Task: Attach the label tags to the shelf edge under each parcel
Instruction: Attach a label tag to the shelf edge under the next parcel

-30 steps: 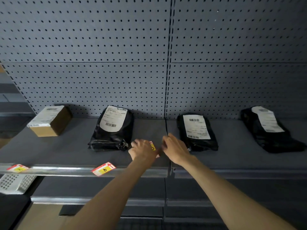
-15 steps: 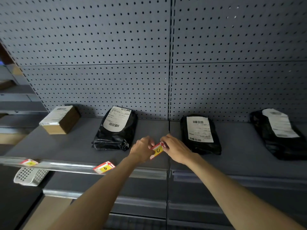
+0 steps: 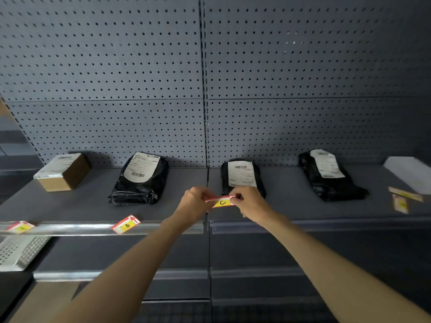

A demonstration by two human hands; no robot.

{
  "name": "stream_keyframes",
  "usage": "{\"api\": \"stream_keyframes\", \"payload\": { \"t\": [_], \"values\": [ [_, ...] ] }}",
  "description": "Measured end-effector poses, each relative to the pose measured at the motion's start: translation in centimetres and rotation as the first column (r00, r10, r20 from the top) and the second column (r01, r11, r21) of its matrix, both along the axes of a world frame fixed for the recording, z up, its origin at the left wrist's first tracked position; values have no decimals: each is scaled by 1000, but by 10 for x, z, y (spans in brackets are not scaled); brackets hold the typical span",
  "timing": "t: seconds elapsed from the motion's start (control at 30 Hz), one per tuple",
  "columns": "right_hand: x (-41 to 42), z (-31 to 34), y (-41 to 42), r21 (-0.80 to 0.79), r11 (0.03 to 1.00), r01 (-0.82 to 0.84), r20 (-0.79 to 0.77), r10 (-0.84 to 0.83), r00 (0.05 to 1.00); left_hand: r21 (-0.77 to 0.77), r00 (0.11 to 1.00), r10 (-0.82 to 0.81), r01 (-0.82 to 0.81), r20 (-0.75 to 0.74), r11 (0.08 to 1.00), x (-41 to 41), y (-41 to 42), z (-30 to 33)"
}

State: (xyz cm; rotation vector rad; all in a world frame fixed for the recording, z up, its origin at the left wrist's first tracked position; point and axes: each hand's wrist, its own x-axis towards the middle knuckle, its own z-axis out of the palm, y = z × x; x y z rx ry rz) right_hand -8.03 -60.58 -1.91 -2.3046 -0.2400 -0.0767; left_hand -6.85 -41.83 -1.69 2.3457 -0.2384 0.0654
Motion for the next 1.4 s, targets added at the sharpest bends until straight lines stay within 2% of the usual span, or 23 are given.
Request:
{"api": "stream_keyframes", "payload": {
  "t": [0.1,0.27,0.43,0.57,0.8,1.17,1.4],
  "values": [
    [-20,-3,-31,-31,997,71,6,-70,997,45,998,-31,28,58,999,-19,-28,-8],
    [-35,-19,-73,-121,988,94,60,-88,994,267,977,-137,89,164,959,-43,-61,-34],
    [-33,-31,-91,-142,984,106,123,-88,988,400,967,-141,45,213,916,-47,-72,-55],
    [-33,-44,-98,-132,988,85,111,-70,991,485,966,-126,1,226,875,-58,-80,-74],
    [-33,-49,-92,-154,987,42,130,-21,991,487,957,-124,-20,262,873,-64,-78,-82],
    [-34,-54,-95,-207,977,47,161,-13,987,583,951,-134,-56,278,811,-72,-76,-87],
    [-30,-52,-96,-200,979,44,168,-10,986,545,953,-118,-57,281,837,-67,-80,-83]
  ]
}}
